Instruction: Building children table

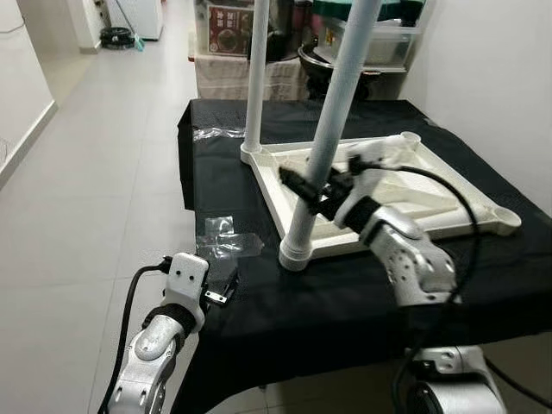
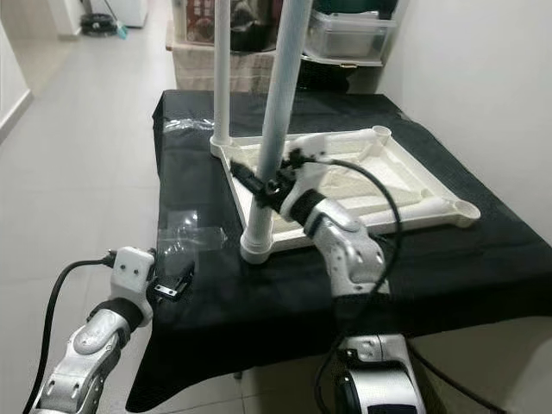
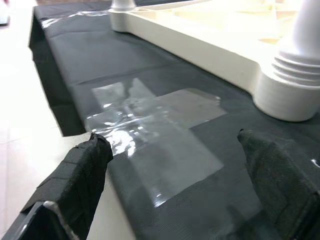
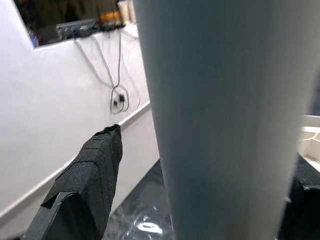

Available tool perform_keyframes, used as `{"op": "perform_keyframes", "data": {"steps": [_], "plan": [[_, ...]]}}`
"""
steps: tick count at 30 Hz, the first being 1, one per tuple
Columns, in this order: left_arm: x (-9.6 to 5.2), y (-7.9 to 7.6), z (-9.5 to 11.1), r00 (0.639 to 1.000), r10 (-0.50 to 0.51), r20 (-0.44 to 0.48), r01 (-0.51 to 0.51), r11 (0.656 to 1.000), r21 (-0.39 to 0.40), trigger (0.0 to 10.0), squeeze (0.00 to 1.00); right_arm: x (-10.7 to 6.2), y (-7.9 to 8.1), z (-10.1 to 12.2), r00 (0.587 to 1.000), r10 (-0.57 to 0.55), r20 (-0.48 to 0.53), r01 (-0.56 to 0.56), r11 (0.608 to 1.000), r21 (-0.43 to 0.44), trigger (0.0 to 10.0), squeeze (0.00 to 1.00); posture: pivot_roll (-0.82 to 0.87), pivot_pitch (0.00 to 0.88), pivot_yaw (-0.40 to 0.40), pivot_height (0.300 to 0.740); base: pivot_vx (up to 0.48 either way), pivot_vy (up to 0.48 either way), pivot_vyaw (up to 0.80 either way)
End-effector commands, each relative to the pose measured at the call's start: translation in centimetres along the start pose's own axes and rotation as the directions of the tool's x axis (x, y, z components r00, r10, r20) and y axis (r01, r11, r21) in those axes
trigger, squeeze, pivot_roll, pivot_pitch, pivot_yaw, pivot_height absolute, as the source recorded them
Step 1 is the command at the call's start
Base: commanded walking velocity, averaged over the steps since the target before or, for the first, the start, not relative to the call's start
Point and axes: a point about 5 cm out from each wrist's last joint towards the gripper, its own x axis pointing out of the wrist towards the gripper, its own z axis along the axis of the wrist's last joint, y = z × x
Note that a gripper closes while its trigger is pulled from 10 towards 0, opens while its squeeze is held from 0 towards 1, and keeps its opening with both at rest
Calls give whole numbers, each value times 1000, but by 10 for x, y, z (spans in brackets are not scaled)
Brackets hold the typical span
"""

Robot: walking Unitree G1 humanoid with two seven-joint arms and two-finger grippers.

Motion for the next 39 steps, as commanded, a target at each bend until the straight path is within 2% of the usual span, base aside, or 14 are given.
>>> {"op": "perform_keyframes", "data": {"steps": [1,4,5,6,13,15,18,19,22,23,28,29,38,39], "plan": [[0,0,-1,1000,1,-1,-1,1000,9,10000,0,5,5,-6,997,64,-32,-64,998,-6,10000,0,58,0,-109,740,0,0,0],[-1,-1,-2,1000,1,-5,-1,1000,10,10000,0,7,7,-13,995,65,-71,-65,998,-2,10000,0,68,0,-114,740,0,0,0],[-2,-1,-3,1000,1,-6,-1,1000,11,10000,0,8,7,-17,996,43,-83,-41,999,30,2157,0,69,0,-116,740,0,0,0],[-2,-1,-3,1000,1,-7,-1,1000,11,10000,0,8,5,-23,995,2,-103,4,998,58,0,0,69,0,-116,740,0,0,0],[-1,-1,-3,1000,0,-6,0,1000,12,10000,0,1,-27,-44,880,-431,-198,445,895,28,0,0,69,0,-115,740,0,0,0],[-1,-1,-3,1000,-2,-6,2,1000,13,10000,0,-27,-44,-63,578,-779,-242,803,596,0,0,0,59,0,-110,740,0,0,0],[-1,-2,-3,1000,-5,-6,5,1000,12,10000,0,-36,-40,-71,474,-842,-258,871,491,-1,0,0,61,0,-106,740,0,0,0],[-1,-3,-3,1000,-9,-6,10,1000,11,10000,0,-34,-27,-75,471,-840,-269,878,476,50,10000,0,60,0,-104,740,0,0,0],[-1,-4,-3,1000,-14,-6,14,1000,10,10000,0,-22,-6,-66,596,-777,-201,802,586,114,10000,0,59,0,-103,740,0,0,0],[-1,-3,-3,1000,-14,-6,14,1000,11,10000,0,-18,2,-56,672,-729,-131,740,654,156,10000,1000,57,0,-103,740,0,0,0],[-1,0,-3,1000,-10,-8,10,1000,16,10000,0,-8,9,-33,807,-591,-27,580,783,225,10000,1000,53,0,-104,740,0,0,0],[-1,0,-2,1000,-9,-6,9,1000,14,10000,0,1,16,-19,919,-393,24,379,900,214,10000,0,52,0,-101,740,0,0,0],[2,-4,-3,1000,-18,-4,18,1000,10,10000,0,-2,-2,4,992,110,-54,-113,993,-46,10000,0,47,0,-101,740,0,0,0],[3,-5,-2,1000,-22,-1,22,1000,11,10000,0,2,-4,1,989,123,-78,-128,990,-55,2667,0,55,0,-106,740,0,0,0]]}}
